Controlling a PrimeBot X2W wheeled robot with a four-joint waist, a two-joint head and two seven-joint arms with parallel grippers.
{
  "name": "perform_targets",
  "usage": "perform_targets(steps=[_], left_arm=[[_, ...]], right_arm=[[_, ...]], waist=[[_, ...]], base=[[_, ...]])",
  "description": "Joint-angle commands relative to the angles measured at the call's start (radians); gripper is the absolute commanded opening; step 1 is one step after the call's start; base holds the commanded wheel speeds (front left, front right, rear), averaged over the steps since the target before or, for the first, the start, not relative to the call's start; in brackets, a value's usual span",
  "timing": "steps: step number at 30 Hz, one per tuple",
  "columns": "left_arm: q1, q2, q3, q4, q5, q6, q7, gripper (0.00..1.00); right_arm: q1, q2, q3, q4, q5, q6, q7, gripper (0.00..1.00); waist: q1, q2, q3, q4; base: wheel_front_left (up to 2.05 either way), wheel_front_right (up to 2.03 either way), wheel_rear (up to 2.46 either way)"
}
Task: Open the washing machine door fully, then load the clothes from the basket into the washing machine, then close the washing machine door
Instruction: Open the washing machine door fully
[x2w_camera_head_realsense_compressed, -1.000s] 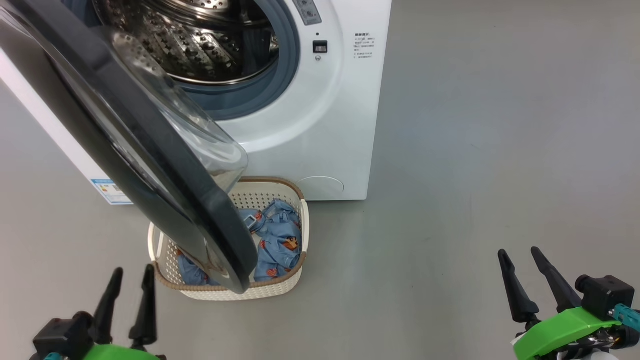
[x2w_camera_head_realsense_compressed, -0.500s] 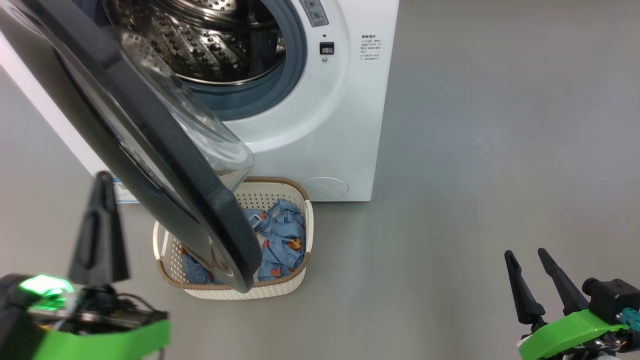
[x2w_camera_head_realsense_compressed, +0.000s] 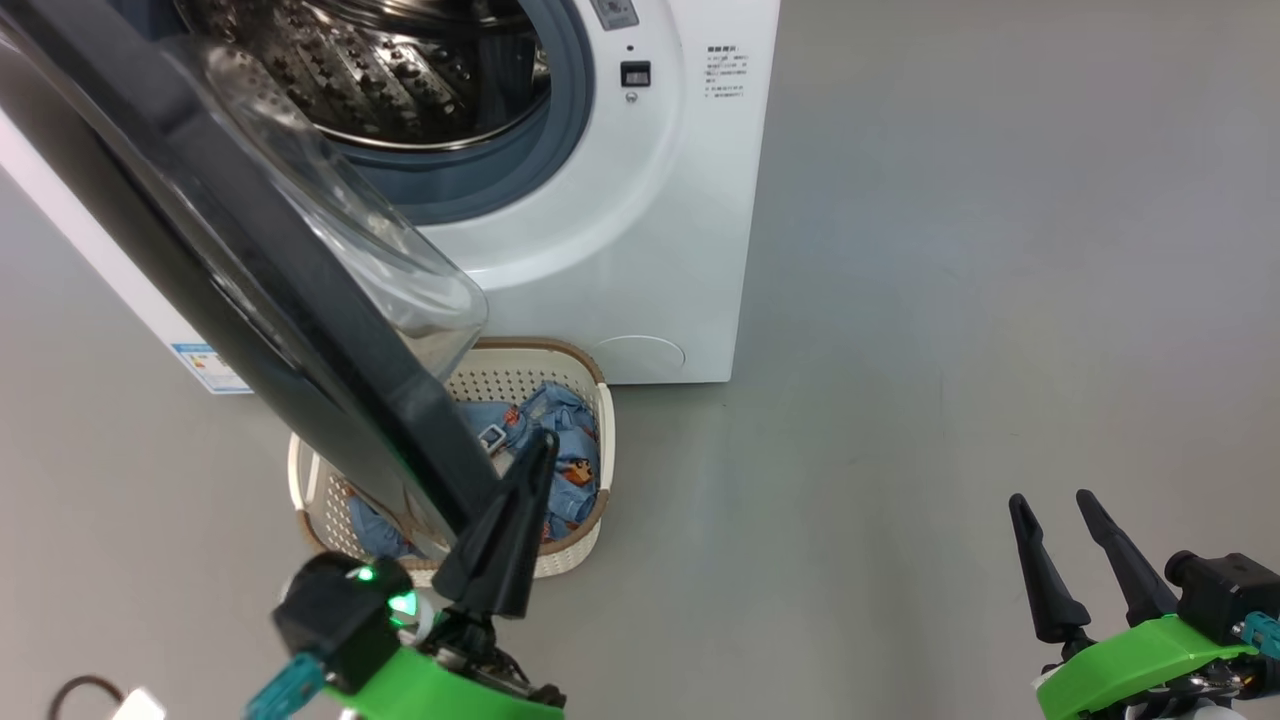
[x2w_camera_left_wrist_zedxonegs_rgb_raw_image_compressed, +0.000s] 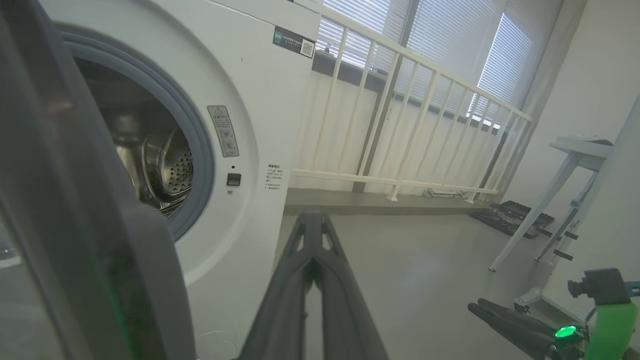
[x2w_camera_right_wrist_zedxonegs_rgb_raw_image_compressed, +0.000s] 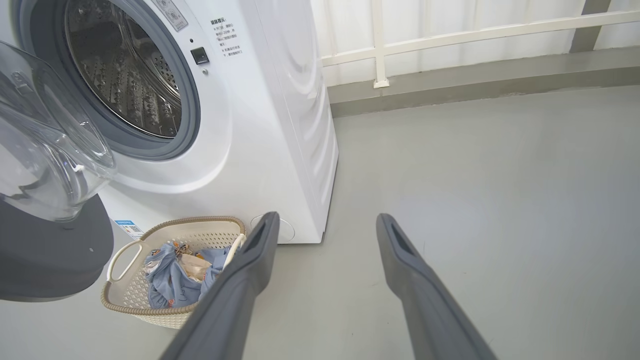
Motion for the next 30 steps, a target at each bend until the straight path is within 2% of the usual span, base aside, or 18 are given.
perform_targets(steps=[1, 11, 30], left_arm=[[-0.053, 0.012, 0.019, 0.019, -0.013, -0.002, -0.005, 0.00], [-0.124, -0.006, 0.050, 0.224, -0.065, -0.002, -0.005, 0.00], [-0.116, -0.003, 0.126, 0.300, -0.081, -0.002, -0.005, 0.00]], right_arm=[[-0.016, -0.006, 0.020, -0.026, -0.017, 0.002, -0.012, 1.00], [-0.024, -0.004, 0.008, -0.031, -0.022, 0.002, -0.012, 1.00], [-0.025, -0.013, 0.005, -0.034, -0.022, 0.002, -0.012, 1.00]], waist=[[0.0000, 0.0000, 0.005, -0.003], [0.0000, 0.0000, 0.017, -0.001], [0.0000, 0.0000, 0.010, 0.067]], base=[[0.00, 0.00, 0.00], [0.00, 0.00, 0.00], [0.00, 0.00, 0.00]])
